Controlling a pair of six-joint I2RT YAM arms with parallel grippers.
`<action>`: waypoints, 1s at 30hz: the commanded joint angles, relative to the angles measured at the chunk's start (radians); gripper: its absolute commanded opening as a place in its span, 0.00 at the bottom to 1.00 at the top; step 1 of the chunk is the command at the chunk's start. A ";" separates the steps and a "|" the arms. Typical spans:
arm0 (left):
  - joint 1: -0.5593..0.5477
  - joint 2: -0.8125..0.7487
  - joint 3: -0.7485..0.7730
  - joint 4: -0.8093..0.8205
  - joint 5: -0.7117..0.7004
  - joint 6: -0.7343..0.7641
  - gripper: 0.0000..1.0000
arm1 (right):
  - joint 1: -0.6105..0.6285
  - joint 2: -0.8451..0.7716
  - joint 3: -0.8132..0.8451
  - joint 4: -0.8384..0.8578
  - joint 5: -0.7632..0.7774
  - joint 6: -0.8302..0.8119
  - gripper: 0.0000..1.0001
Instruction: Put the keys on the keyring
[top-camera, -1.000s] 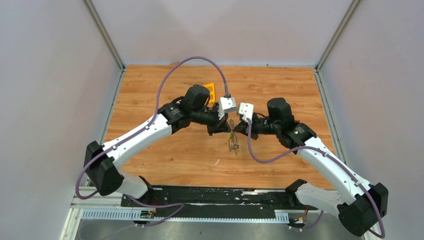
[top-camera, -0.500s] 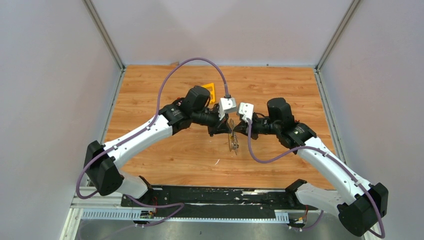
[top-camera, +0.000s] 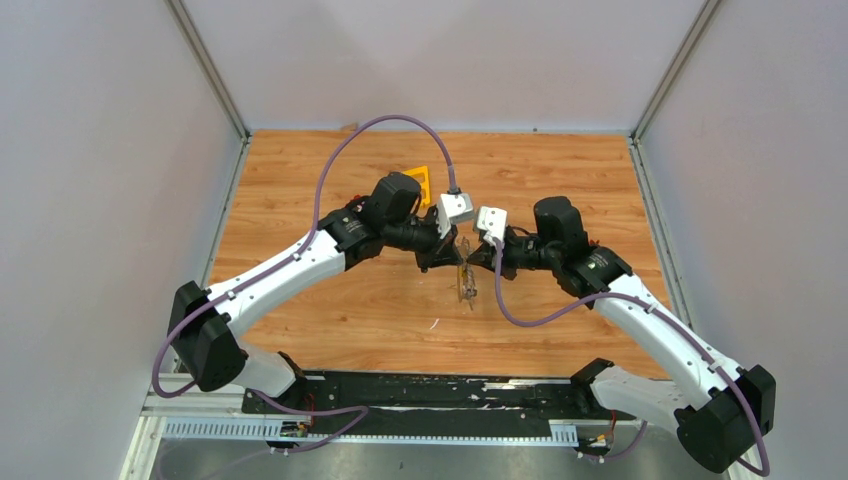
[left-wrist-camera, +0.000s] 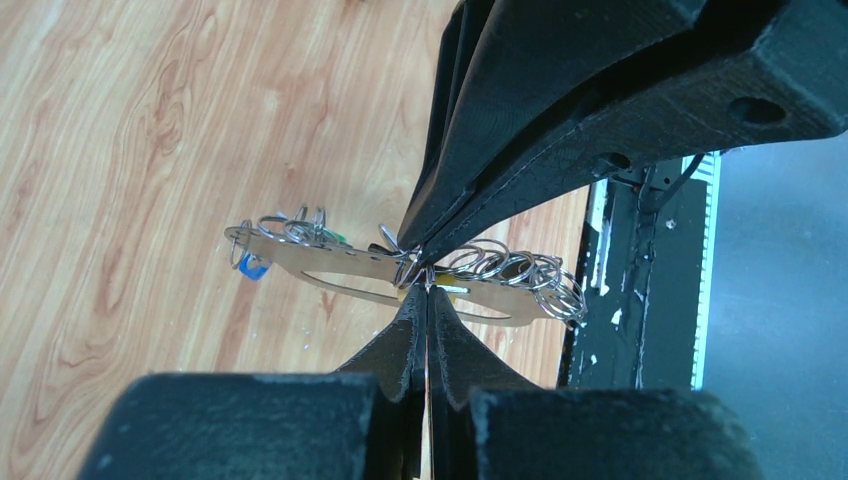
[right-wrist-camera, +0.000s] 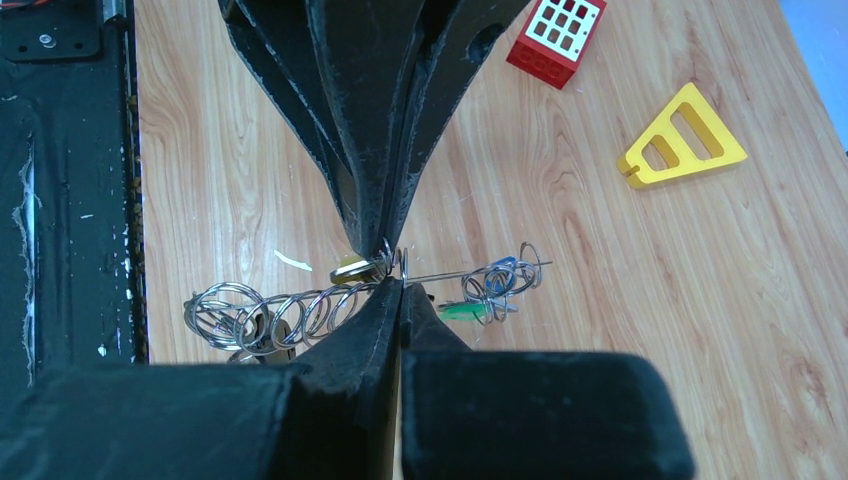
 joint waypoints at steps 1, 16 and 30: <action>0.004 -0.022 0.011 0.053 -0.018 -0.016 0.00 | 0.006 -0.023 0.005 0.043 -0.041 -0.012 0.00; 0.008 0.006 0.029 0.045 -0.018 -0.008 0.00 | 0.007 -0.034 0.003 0.038 -0.064 -0.020 0.00; 0.017 -0.010 0.005 0.044 -0.062 -0.008 0.00 | 0.006 -0.037 0.003 0.035 -0.057 -0.025 0.00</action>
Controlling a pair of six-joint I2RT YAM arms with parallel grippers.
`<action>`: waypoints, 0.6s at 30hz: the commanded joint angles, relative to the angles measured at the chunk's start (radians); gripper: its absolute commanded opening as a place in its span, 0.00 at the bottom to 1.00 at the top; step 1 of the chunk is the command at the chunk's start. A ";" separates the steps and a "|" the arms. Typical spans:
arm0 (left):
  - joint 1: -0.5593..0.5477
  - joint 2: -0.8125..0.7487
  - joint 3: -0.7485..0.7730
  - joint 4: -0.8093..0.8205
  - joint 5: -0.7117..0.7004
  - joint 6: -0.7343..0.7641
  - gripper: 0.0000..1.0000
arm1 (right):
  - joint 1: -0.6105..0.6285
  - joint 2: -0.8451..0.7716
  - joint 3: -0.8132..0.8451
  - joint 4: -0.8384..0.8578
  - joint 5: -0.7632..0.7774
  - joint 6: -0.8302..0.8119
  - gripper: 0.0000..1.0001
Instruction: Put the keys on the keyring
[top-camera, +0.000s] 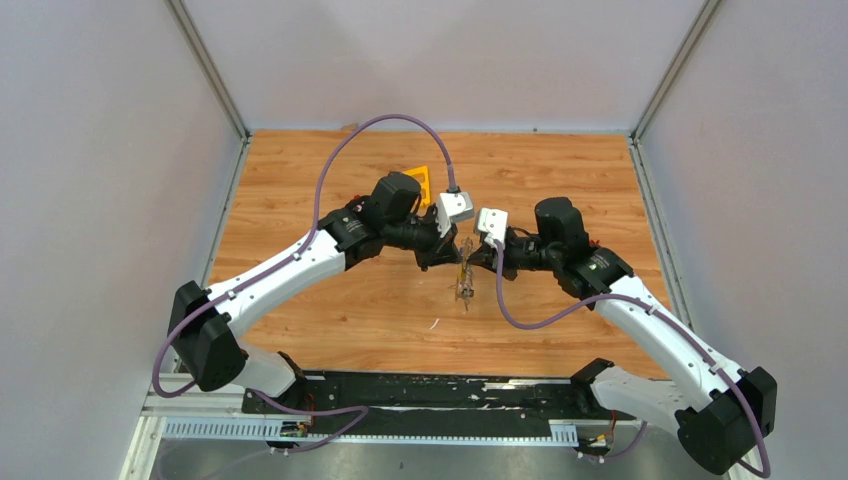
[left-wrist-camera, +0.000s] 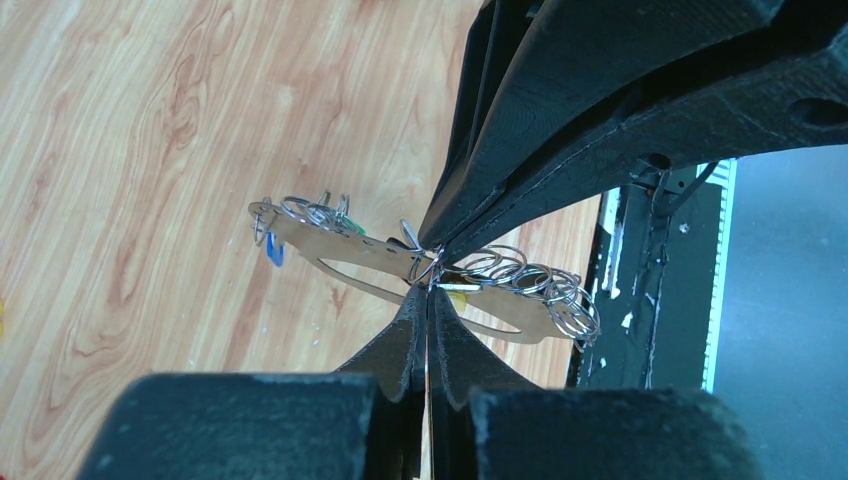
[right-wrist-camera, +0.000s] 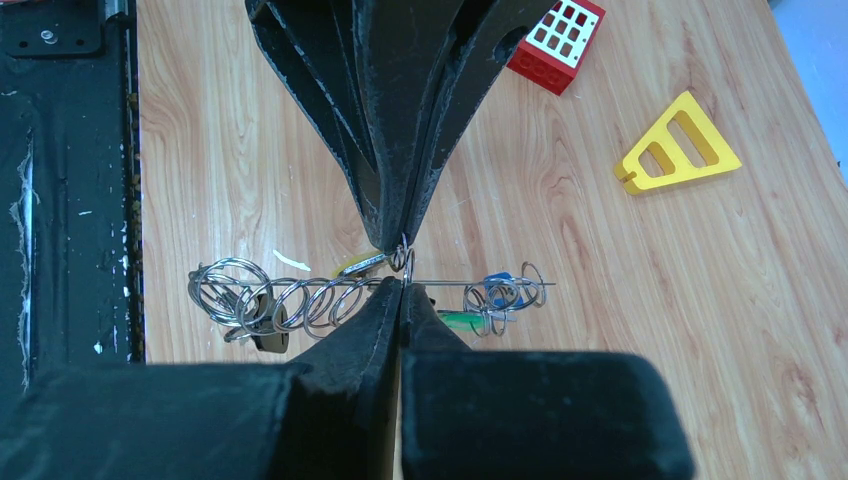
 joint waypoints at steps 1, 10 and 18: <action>0.014 -0.013 0.002 0.041 -0.029 -0.005 0.00 | 0.005 -0.028 0.008 0.035 -0.049 -0.009 0.00; 0.014 -0.006 0.010 0.040 -0.005 -0.009 0.00 | 0.006 -0.026 0.009 0.034 -0.051 -0.009 0.00; 0.015 -0.002 0.000 0.038 -0.008 -0.006 0.00 | 0.005 -0.032 0.009 0.035 -0.055 -0.013 0.00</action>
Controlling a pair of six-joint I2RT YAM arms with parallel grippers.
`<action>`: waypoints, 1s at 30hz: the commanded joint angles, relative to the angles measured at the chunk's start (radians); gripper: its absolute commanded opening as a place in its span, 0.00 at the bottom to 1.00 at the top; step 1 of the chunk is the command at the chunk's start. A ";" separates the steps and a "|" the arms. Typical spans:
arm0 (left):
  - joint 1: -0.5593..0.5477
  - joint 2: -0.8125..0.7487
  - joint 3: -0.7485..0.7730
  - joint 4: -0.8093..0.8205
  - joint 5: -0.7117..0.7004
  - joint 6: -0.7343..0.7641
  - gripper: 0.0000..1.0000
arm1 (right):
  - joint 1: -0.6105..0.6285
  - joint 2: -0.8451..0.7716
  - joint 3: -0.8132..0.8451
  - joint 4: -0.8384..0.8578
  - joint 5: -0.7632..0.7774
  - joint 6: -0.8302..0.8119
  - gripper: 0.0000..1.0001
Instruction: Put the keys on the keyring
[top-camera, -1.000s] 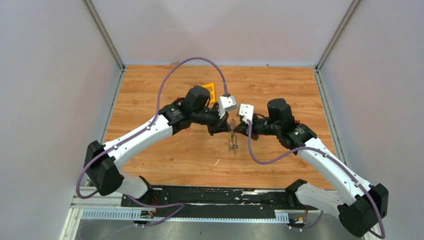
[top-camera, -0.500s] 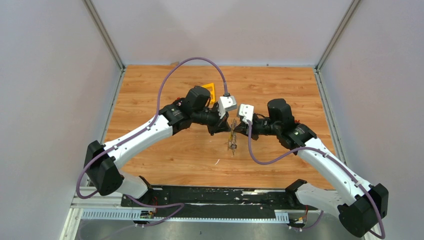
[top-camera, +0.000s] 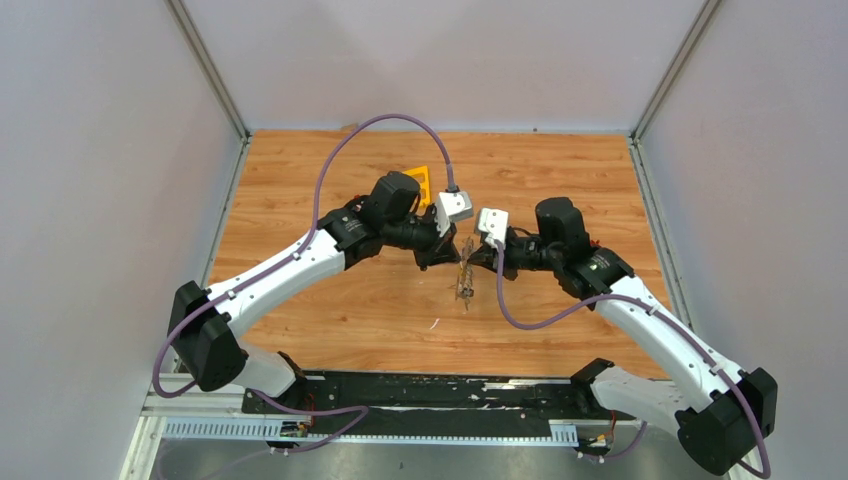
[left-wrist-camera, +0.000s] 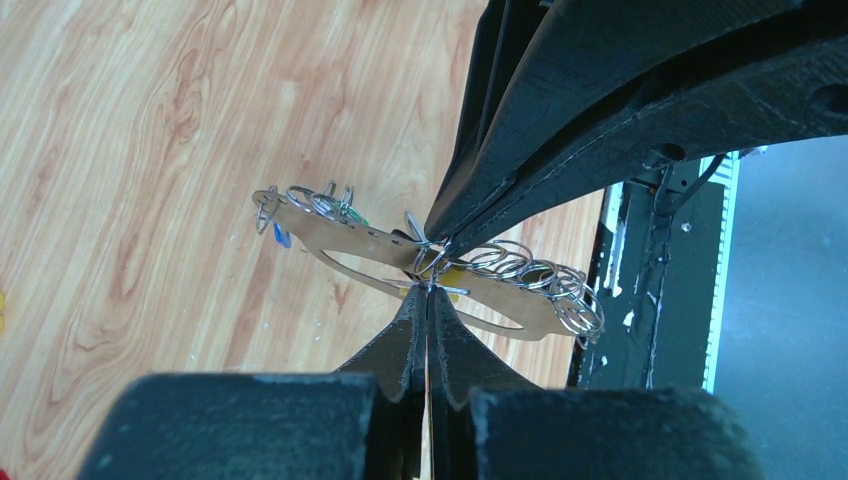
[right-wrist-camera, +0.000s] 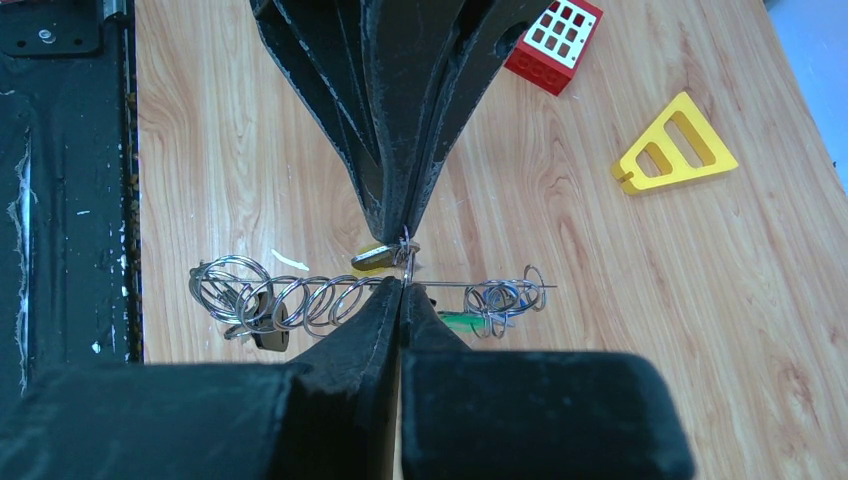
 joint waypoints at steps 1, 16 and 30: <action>0.009 -0.003 -0.003 0.046 -0.008 -0.005 0.00 | 0.006 -0.033 0.010 0.033 -0.054 -0.008 0.00; 0.031 -0.035 -0.084 0.132 0.106 -0.064 0.00 | 0.003 -0.046 0.021 0.018 -0.090 -0.011 0.00; 0.042 -0.045 -0.095 0.130 0.173 -0.043 0.12 | -0.014 -0.051 0.018 0.030 -0.117 -0.004 0.00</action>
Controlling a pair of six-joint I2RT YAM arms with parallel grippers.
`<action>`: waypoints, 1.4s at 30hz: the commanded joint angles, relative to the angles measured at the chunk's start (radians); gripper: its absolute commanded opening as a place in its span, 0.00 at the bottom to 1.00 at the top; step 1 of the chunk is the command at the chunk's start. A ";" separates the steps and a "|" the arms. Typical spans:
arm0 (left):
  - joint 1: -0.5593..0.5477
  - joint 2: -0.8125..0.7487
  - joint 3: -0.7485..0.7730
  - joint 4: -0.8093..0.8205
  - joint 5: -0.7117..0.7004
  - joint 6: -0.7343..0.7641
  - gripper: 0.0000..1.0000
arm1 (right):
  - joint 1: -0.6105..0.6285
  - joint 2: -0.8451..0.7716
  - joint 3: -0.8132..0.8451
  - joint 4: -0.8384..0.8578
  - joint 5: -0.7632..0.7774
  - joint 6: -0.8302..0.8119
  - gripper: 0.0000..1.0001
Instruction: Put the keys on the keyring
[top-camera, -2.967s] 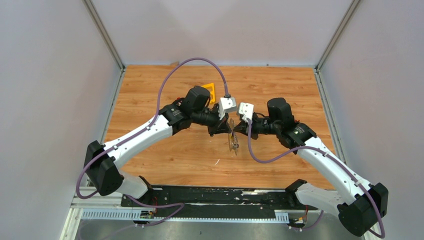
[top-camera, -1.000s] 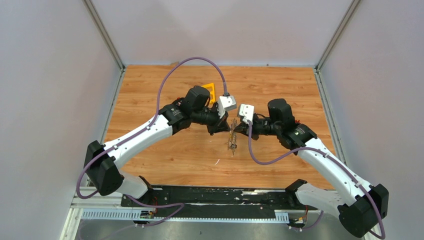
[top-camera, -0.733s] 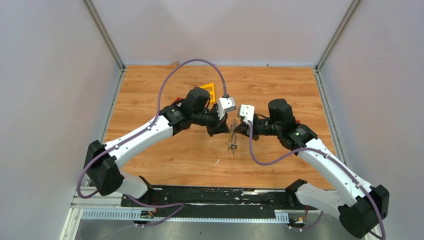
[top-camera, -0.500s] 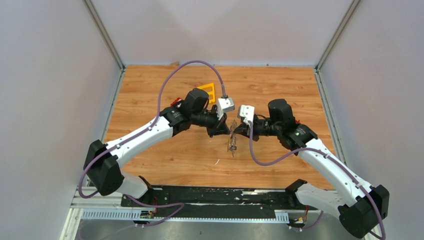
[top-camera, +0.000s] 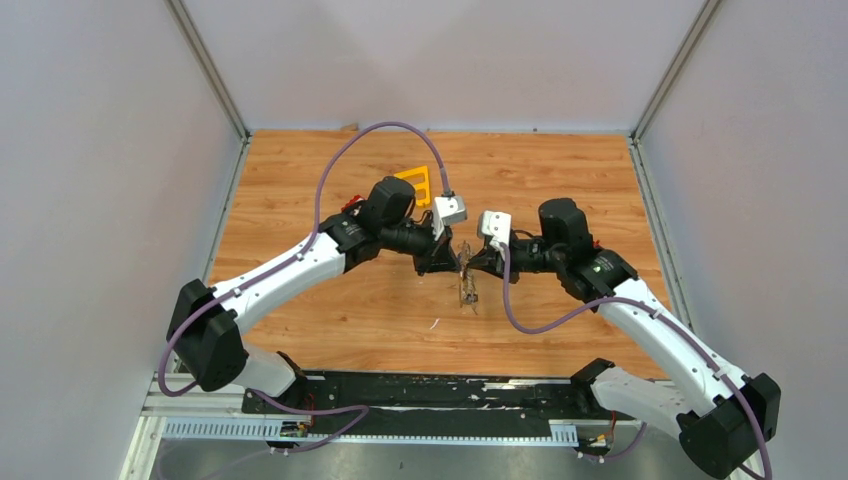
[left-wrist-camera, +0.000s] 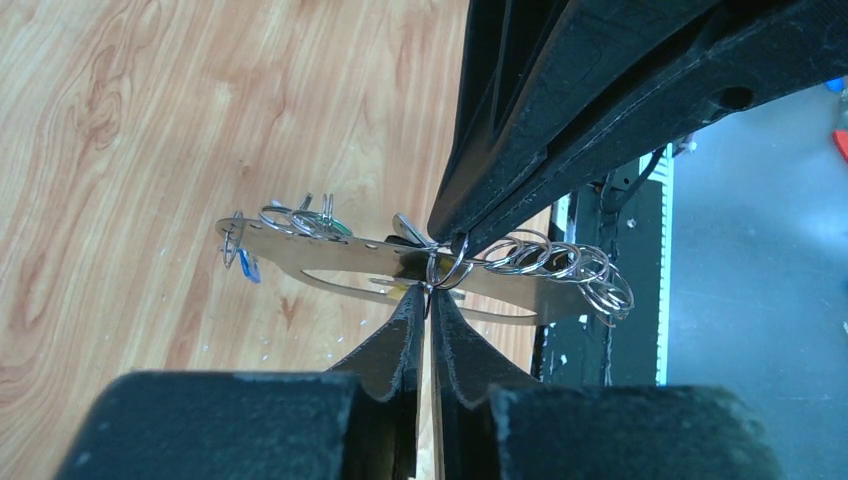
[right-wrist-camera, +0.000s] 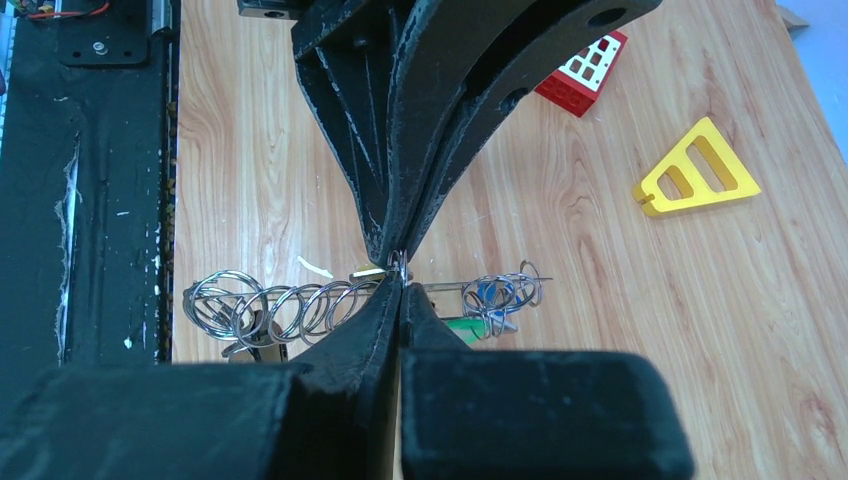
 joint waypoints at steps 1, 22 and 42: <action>0.011 -0.052 -0.006 0.024 0.024 0.020 0.16 | -0.012 -0.029 0.018 0.046 -0.056 -0.001 0.00; 0.017 -0.143 -0.039 -0.003 0.118 0.559 0.69 | -0.041 0.004 0.058 0.065 -0.231 0.092 0.00; 0.014 -0.116 -0.113 0.162 0.235 0.488 0.38 | -0.054 0.024 0.053 0.094 -0.278 0.131 0.00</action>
